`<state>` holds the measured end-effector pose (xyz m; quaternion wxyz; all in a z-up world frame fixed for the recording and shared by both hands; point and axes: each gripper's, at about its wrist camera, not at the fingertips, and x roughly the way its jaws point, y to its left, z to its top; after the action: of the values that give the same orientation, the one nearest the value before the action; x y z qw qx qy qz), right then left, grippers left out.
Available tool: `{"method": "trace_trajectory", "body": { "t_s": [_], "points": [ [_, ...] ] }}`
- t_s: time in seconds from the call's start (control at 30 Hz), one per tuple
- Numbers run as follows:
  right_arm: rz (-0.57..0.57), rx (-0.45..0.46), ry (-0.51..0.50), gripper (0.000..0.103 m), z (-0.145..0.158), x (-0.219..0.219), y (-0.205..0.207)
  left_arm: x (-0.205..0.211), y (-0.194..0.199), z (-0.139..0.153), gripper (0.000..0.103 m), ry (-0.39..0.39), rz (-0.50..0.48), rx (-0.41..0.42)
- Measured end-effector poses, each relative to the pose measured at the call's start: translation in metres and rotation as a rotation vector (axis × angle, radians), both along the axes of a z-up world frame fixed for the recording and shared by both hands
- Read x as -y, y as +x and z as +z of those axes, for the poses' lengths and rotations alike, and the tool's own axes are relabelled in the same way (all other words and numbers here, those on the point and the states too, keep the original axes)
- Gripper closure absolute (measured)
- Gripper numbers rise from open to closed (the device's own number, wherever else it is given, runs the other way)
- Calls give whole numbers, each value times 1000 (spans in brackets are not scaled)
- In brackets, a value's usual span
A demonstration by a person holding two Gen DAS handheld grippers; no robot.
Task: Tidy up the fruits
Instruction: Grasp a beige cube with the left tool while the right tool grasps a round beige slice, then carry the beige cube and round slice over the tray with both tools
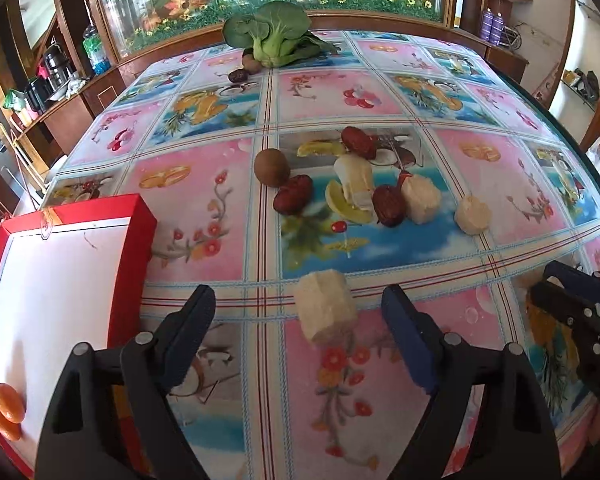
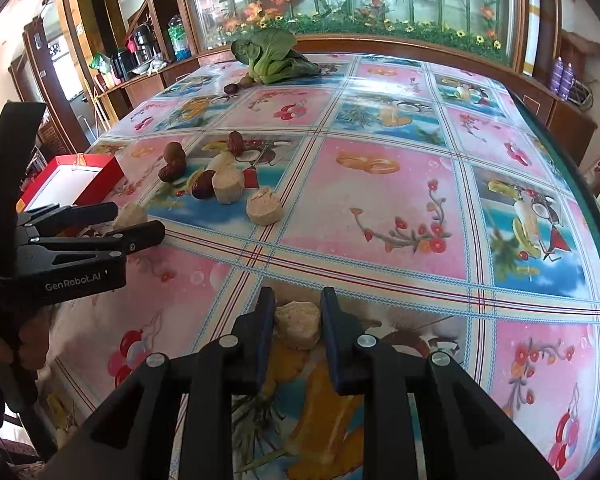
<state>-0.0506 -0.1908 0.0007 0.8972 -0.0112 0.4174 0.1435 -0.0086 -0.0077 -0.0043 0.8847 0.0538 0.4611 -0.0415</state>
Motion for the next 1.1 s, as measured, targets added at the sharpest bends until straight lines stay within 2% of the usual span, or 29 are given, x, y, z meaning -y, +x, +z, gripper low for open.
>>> {"method": "trace_trajectory", "body": {
  "t_s": [0.07,0.2,0.3,0.33,0.37,0.43,0.53,0.8,0.93,1.1],
  "points": [
    [2,0,2,81,0,0,0,-1,-1,-1,26,-22,-6,5],
    [5,-1,10,81,0,-1,0,-3,-4,-1,31,-50,-4,18],
    [3,-4,22,81,0,0,1,-4,-4,0,39,-64,-5,20],
    [3,-4,22,81,0,0,1,-4,-5,1,45,-65,-5,23],
    [3,-4,21,81,0,1,1,-4,-6,1,56,-67,-6,25],
    [6,-3,21,81,1,0,1,-5,-6,2,67,-72,1,26],
    [7,-1,24,81,1,1,1,-9,-7,3,75,-76,1,28],
    [-18,40,56,81,7,5,-1,-14,-21,8,74,-96,11,39],
    [-46,72,97,81,13,9,-2,-19,-38,22,74,-105,9,85],
    [-63,66,173,81,17,-2,3,-30,-63,47,74,-129,0,159]
  ]
}}
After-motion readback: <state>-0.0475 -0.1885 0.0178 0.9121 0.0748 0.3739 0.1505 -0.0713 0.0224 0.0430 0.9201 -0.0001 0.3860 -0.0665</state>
